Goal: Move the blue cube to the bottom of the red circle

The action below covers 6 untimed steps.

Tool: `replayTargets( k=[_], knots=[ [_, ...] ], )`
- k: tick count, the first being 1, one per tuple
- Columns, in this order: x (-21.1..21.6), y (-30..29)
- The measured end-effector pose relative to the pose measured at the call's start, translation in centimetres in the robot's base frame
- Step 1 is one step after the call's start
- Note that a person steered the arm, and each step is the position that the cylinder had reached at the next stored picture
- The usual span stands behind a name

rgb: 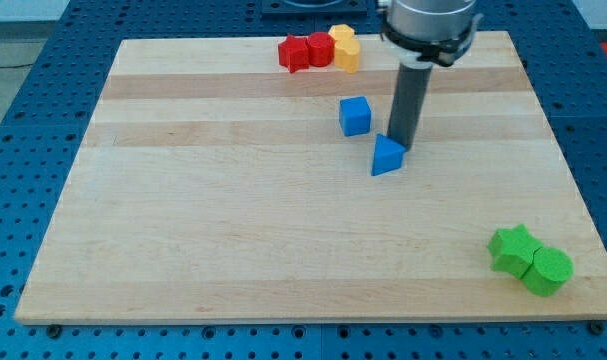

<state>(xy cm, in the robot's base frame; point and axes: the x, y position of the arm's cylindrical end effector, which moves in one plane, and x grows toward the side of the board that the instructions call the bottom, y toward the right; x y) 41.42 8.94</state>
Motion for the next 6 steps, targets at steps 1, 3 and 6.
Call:
replayTargets(
  k=[1,3,6],
  knots=[
    [-1.3,-3.0],
    [-6.4,-3.7],
    [-11.9,-5.3]
  ],
)
